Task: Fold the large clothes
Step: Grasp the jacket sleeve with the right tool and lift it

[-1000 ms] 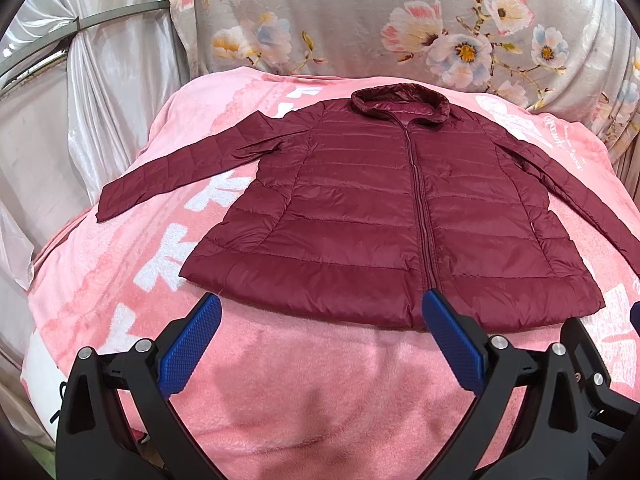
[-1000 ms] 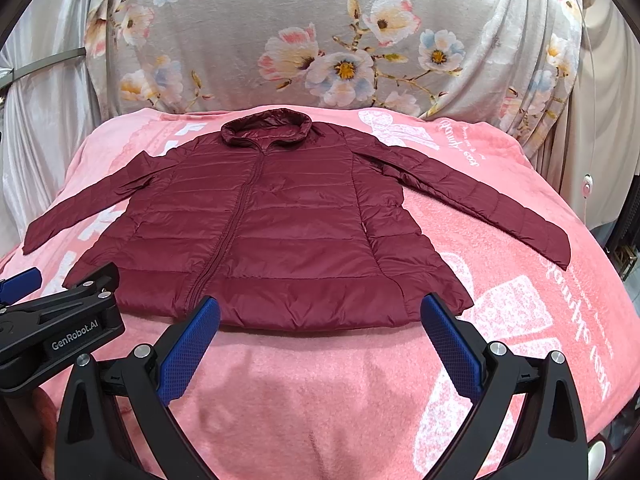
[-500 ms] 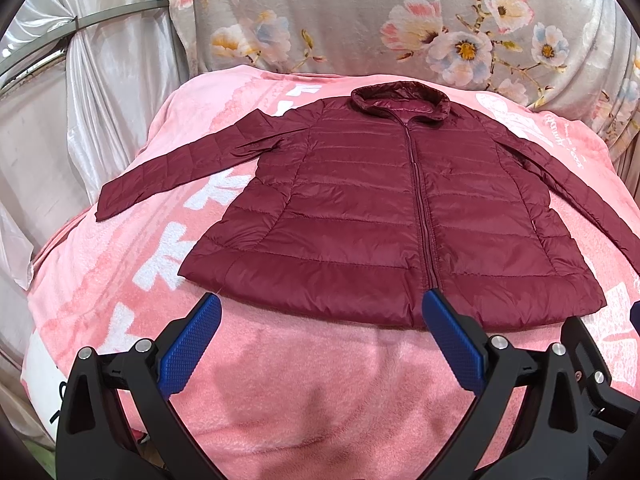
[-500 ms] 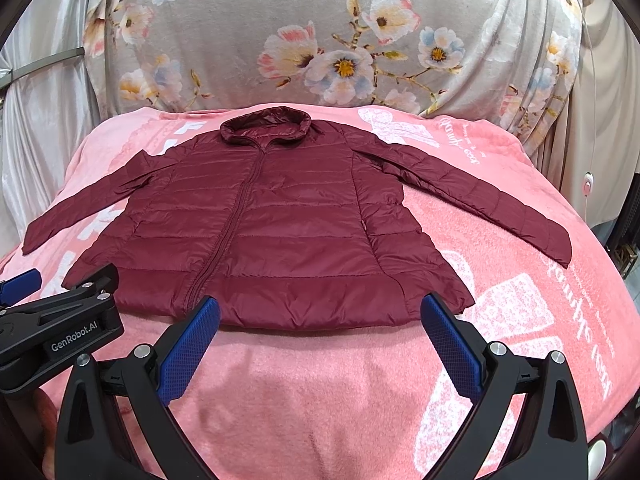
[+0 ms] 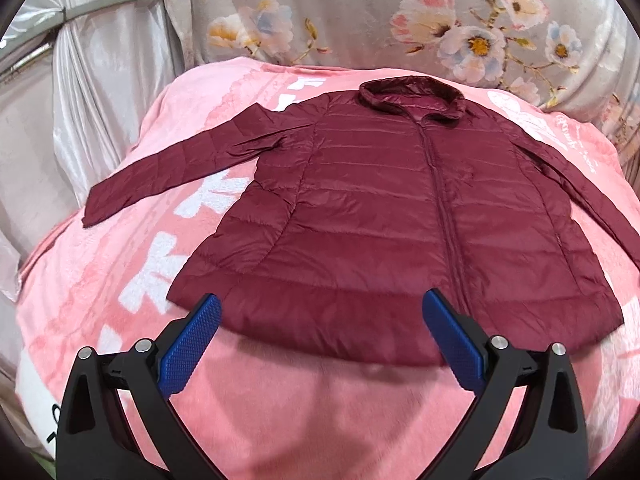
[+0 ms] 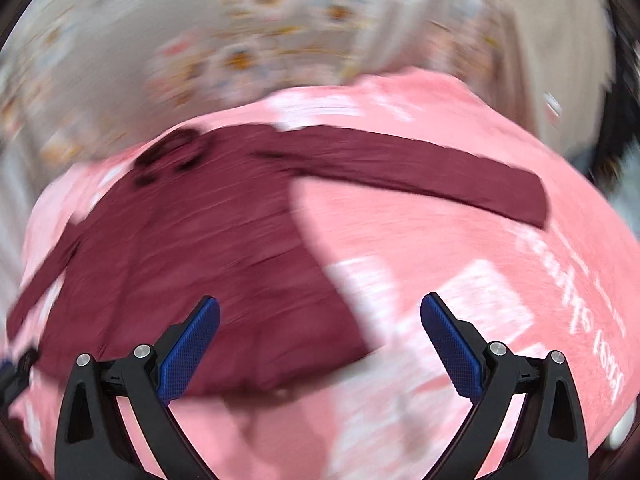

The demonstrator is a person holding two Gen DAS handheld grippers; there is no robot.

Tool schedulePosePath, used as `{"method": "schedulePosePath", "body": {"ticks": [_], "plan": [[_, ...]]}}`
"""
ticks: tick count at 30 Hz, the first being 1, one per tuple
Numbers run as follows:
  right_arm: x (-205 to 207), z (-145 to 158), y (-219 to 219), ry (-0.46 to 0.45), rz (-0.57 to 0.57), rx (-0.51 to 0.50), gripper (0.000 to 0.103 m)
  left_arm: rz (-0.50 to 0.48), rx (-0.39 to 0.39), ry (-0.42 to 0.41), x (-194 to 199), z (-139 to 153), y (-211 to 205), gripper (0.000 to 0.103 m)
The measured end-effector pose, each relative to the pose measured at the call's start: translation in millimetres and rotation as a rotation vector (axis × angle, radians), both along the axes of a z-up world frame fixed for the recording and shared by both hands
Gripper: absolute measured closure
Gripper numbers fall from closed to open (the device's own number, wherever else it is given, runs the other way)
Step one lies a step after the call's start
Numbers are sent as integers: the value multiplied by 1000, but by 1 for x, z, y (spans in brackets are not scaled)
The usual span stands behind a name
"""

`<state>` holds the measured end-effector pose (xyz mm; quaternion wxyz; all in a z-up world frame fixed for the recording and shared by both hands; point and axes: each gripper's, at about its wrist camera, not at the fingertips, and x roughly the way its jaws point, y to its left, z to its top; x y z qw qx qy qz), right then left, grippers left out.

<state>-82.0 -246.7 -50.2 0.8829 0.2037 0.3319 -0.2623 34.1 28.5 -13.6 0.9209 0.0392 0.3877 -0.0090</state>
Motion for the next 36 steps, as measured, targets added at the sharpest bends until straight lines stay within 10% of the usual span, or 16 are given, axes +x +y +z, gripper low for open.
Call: {"method": "schedulePosePath", "body": {"ticks": [7,15,19,22,31,36], "plan": [[-31,-40,-164,-85,-339,266,5,69,-28,9,49,-11,18,5],[-39,-77,-246,-139,-504,366,16,117,9,39,102,-22,23,5],[-17,-72,-270,-93,-542,289,85,134,-16,87,125,-30,28,5],[13,-59,-287,-100,-514,258,95,149,-19,89,138,-30,32,5],[209,82,-163,-249,68,-8,96,198,-1,39,171,-16,40,5],[307,90,-26,-225,491,15,96,229,1,33,182,-15,51,5]]}}
